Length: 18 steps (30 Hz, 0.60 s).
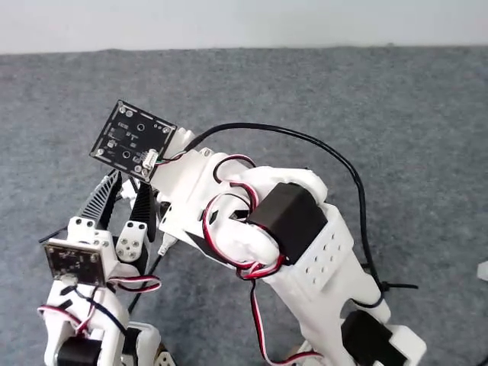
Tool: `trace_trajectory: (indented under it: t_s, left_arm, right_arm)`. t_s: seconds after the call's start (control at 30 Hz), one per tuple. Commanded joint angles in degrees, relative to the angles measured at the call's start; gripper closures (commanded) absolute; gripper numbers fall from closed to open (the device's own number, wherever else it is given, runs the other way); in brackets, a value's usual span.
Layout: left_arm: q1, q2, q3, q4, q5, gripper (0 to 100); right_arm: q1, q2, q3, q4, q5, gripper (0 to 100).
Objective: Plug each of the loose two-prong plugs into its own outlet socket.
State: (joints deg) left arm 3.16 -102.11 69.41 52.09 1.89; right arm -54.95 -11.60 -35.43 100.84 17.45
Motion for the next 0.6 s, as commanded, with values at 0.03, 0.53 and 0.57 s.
trace_trajectory:
  t_s: [0.03,0.53,0.57]
  left_arm:
    - [3.9,0.3,1.1,-0.9,1.0,86]
    - [4.1,0.3,1.5,-0.8,1.1,86]
    - [4.1,0.3,1.5,-0.8,1.1,86]
  right_arm:
    - [-2.2,-2.4,-0.7,1.2,0.2,99.1]
    - [-3.1,-2.4,-0.7,1.2,0.1,99.1]
    - [-3.1,-2.4,-0.7,1.2,0.1,99.1]
